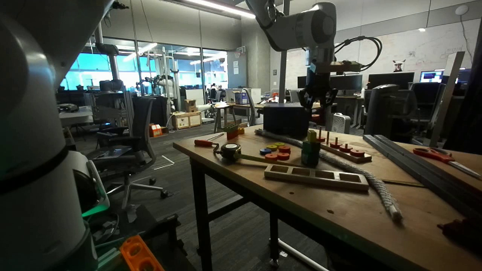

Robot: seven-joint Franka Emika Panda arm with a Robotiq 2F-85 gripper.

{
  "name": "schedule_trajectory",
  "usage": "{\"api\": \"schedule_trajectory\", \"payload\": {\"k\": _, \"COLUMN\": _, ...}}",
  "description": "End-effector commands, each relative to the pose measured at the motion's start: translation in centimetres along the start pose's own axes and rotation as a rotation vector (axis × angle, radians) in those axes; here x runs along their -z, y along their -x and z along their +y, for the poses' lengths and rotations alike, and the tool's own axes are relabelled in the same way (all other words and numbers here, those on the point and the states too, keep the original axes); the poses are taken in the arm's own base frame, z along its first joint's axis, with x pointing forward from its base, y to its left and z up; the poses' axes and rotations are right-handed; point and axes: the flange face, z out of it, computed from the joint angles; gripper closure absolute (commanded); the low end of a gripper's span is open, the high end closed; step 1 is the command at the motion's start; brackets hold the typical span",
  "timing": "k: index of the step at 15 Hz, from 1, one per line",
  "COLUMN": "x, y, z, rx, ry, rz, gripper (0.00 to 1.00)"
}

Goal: Pick up an orange circle and put it on the table.

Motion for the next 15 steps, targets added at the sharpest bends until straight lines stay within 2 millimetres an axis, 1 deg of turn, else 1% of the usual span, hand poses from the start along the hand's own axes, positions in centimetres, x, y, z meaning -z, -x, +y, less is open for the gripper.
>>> {"api": "schedule_trajectory", "payload": {"k": 1, "x": 1.6, "y": 0.4, "z": -3.4, "rx": -0.048, "ry": -0.002, "rz": -0.024, "gripper": 0.77}}
{"api": "schedule_trajectory", "payload": {"k": 5, "x": 1.0, "y": 0.9, "z": -6.9, "rx": -0.071, "ry": -0.045, "rz": -0.047, "gripper": 0.77}}
{"api": "schedule_trajectory", "payload": {"k": 9, "x": 0.0, "y": 1.8, "z": -10.3, "rx": -0.074, "ry": -0.081, "rz": -0.069, "gripper": 0.77}}
{"api": "schedule_trajectory", "payload": {"k": 12, "x": -0.9, "y": 2.7, "z": -12.1, "rx": -0.067, "ry": -0.108, "rz": -0.078, "gripper": 0.77}}
{"api": "schedule_trajectory", "payload": {"k": 15, "x": -2.1, "y": 3.6, "z": -13.1, "rx": -0.074, "ry": -0.114, "rz": -0.056, "gripper": 0.77}}
